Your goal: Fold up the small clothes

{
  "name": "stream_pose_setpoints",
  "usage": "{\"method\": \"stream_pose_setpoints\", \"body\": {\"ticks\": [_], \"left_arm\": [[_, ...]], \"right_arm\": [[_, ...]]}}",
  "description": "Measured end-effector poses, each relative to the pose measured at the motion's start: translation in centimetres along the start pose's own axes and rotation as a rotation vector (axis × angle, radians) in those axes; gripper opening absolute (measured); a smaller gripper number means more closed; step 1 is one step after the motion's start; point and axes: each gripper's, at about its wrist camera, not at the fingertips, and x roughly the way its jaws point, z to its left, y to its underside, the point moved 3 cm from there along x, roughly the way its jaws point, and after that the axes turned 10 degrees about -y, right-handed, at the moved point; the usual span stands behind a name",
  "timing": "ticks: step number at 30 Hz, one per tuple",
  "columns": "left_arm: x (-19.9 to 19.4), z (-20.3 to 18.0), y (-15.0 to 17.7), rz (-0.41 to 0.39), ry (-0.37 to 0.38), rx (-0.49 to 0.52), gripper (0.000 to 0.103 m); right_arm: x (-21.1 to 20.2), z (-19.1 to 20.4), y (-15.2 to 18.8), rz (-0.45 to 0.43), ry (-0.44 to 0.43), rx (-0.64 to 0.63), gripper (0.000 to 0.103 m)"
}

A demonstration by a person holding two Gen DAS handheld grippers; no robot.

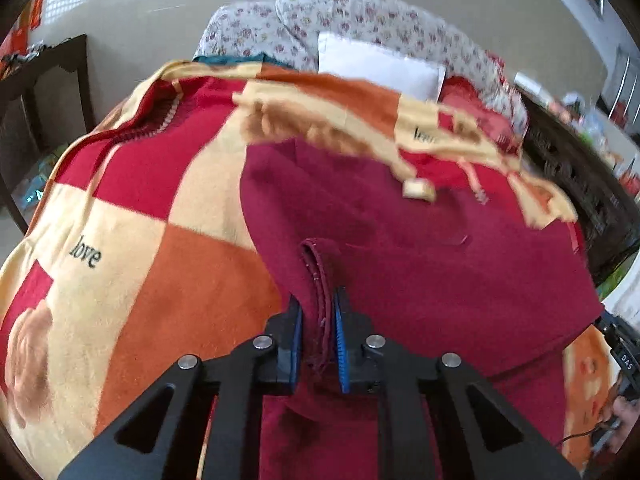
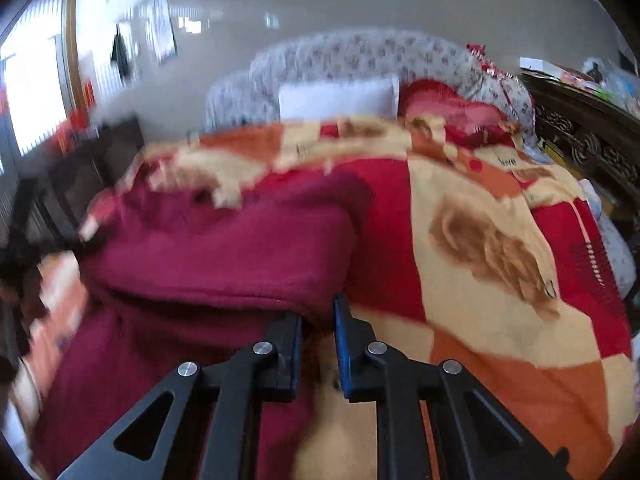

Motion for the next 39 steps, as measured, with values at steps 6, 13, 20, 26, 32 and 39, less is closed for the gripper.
{"method": "stream_pose_setpoints", "body": {"ticks": [6,13,20,26,32,39], "left_arm": [[1.4,-1.2,1.3,-0.031,-0.065,0.078,0.019],[-2.9,-0.7,0.7,-0.156,-0.125,0.033,0.059],[-2.8,-2.0,0.1,-0.211,-0.173,0.062,0.069],[2.3,-2.7,1.2,-0.126,-0.227,0.111,0.069],[3.8,-2.2,1.3,-0.114,-0.236,0.077,0.079],[3.0,-1.7,1.5,-0.103,-0.233,0.082,0.079]], "right_arm": [[-2.6,-0.9,-0.1,0.006,0.007,0.069,0.031],[-5.6,2.6,-4.1,-0.116,-0.014,-0.007,0.031],[1.3,4.0,-5.5,-0.037,0.039,-0.055,0.031],[5.1,1.7,-5.3,0.022,0.100,-0.035,0.029],[6.6,0.4,-5.2,0.026,0.084,-0.016,0.029],[4.0,2.4,-4.9,0.021,0.091,-0.049,0.031]]}}
